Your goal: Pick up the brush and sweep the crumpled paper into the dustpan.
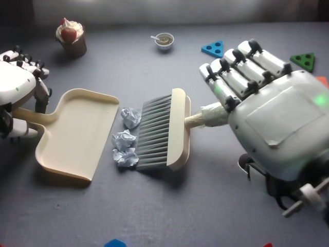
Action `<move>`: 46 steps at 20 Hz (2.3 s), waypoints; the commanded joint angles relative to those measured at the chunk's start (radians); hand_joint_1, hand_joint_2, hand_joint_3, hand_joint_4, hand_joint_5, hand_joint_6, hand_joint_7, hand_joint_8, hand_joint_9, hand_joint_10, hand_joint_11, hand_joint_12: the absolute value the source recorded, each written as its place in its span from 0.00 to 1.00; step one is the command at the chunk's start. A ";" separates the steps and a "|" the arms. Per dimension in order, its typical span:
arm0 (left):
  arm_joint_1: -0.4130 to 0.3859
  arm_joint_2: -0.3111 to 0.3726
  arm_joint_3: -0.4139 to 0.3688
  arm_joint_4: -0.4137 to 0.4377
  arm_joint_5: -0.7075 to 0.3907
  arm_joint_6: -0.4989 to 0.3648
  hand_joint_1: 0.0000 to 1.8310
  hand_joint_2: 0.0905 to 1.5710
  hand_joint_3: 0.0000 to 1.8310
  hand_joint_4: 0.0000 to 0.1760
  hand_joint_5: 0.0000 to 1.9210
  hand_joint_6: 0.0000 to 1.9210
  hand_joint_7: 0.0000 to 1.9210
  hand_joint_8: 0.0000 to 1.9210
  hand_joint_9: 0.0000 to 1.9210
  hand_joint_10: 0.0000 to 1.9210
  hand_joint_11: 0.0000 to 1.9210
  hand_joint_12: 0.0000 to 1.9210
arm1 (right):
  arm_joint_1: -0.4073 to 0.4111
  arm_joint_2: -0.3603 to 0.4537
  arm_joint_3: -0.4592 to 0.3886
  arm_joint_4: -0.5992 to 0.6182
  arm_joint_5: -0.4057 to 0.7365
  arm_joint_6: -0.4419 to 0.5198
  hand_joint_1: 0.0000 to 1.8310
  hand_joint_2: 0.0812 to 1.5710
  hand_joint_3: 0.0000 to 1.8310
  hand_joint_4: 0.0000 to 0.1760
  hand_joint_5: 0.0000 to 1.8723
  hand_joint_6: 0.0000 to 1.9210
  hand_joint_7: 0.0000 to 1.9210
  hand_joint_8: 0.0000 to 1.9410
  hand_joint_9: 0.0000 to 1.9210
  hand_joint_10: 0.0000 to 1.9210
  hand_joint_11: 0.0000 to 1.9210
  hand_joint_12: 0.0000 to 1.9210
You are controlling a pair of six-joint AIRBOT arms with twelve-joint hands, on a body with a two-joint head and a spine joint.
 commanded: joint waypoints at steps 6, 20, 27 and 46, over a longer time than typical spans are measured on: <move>-0.054 -0.031 0.036 0.048 -0.042 0.006 0.56 0.68 0.00 1.00 0.52 0.49 0.16 0.00 0.13 0.00 0.00 0.32 | 0.005 -0.128 0.141 -0.009 -0.081 -0.006 0.62 0.55 0.00 0.00 0.09 0.00 0.10 0.00 0.11 0.00 0.12 0.01; -0.129 -0.056 0.096 0.093 0.029 0.004 0.56 0.69 0.00 0.82 0.51 0.50 0.15 0.00 0.14 0.00 0.00 0.35 | 0.000 -0.402 0.540 -0.032 -0.057 0.054 0.65 0.57 0.00 0.00 0.13 0.01 0.13 0.00 0.13 0.00 0.14 0.01; -0.147 -0.065 0.100 0.109 0.052 0.004 0.55 0.69 0.00 1.00 0.51 0.51 0.16 0.00 0.13 0.00 0.00 0.26 | -0.011 -0.425 0.593 -0.031 -0.042 0.077 0.65 0.56 0.00 0.00 0.14 0.01 0.13 0.00 0.13 0.00 0.14 0.01; -0.170 -0.075 0.101 0.128 0.061 0.004 0.55 0.70 0.00 1.00 0.49 0.53 0.15 0.01 0.09 0.00 0.00 0.16 | -0.012 -0.358 0.554 -0.067 -0.003 0.075 0.78 0.68 0.00 0.00 0.57 1.00 0.54 1.00 0.70 1.00 0.75 1.00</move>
